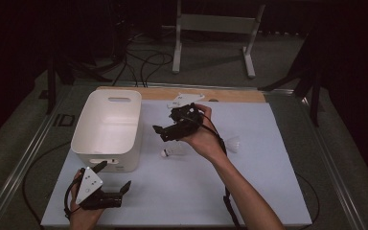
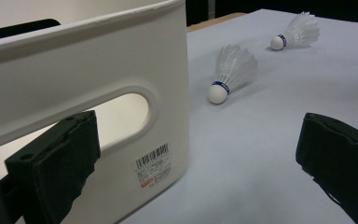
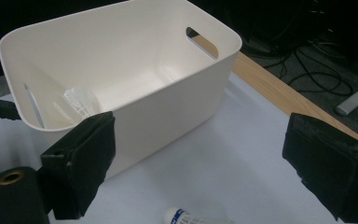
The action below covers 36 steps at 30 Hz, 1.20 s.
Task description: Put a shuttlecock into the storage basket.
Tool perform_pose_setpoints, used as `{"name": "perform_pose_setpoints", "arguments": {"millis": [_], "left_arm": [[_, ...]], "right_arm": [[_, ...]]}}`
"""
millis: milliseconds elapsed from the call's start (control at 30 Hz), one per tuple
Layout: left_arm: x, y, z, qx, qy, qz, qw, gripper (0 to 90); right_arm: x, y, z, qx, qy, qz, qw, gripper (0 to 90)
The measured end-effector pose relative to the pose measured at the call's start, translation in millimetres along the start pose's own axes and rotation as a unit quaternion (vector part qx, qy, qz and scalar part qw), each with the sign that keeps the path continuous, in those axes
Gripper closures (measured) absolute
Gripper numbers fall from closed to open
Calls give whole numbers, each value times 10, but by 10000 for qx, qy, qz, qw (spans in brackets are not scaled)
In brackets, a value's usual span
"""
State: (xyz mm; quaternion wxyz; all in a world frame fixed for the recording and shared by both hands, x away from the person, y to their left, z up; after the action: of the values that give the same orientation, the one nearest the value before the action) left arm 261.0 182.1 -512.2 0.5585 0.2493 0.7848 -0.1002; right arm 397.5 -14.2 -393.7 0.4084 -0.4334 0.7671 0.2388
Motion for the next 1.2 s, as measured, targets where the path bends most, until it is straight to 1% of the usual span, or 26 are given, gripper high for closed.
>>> {"name": "perform_pose_setpoints", "arguments": {"millis": [267, 633, 933, 1133, 1167, 1200], "left_arm": [[-1, 0, 1, 3, -4, -6, 10000, 4], [-3, -1, 3, 1, -16, -17, 10000, 4], [-2, 3, 4, -4, -8, -13, 10000, 4], [-2, 4, 2, -4, -7, -12, 10000, 4], [-3, 4, 2, -2, -9, -14, 10000, 4], [-3, 4, 2, -2, -10, -14, 10000, 3]], "right_arm": [[52, -52, -20, 53, -38, 92, 9999, 95], [143, -129, -62, 124, 35, 193, 9997, 95], [198, -185, -89, 186, 59, 230, 9995, 95], [205, -192, -94, 191, 58, 237, 9995, 95], [247, -226, -118, 228, 46, 265, 9994, 95], [253, -232, -118, 247, 40, 264, 9993, 95]]}}
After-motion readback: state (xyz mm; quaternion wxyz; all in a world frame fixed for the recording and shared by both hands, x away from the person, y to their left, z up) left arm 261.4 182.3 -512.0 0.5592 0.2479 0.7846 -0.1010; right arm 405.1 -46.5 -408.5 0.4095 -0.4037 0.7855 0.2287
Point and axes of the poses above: each handheld gripper's, and its own axes: z roughly forward along the jaws, x roughly out of its underside, y roughly to its left, the point moved 7 cm from there along z, roughly forward along the jaws, and after that the axes turned 6 degrees about -x, right-handed, at the moved point
